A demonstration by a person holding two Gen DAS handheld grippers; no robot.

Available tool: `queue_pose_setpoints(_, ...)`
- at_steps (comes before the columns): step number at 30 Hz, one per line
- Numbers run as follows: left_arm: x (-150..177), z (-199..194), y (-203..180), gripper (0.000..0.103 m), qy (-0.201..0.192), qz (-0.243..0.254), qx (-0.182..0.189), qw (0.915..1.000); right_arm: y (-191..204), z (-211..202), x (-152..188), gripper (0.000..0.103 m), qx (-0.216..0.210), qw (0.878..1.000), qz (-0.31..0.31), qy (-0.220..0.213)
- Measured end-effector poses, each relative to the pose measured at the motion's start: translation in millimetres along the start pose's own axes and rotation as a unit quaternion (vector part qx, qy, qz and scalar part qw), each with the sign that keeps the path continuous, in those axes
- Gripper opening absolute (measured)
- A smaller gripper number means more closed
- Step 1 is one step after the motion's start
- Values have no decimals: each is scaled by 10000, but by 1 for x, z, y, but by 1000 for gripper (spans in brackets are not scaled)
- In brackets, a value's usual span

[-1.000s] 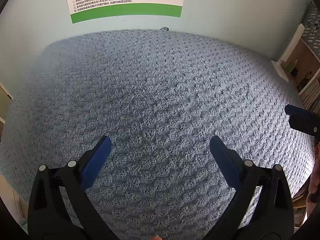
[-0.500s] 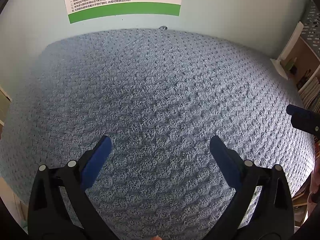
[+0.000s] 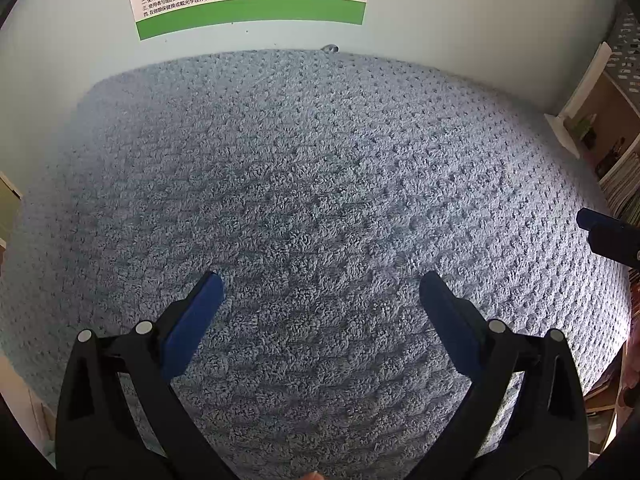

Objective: Collect trash

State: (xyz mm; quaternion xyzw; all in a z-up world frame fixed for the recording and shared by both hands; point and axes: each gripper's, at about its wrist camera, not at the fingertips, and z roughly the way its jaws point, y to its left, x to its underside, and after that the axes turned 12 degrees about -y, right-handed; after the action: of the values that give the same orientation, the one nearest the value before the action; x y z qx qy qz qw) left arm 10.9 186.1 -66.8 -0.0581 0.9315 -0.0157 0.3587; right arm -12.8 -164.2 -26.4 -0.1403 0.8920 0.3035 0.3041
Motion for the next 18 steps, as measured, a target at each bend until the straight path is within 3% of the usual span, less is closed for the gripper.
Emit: queue_pose_setpoints(18, 0, 5, -1, 96, 132, 20, -116, 9998, -6, -1, 1, 92, -23, 9999, 134, 4)
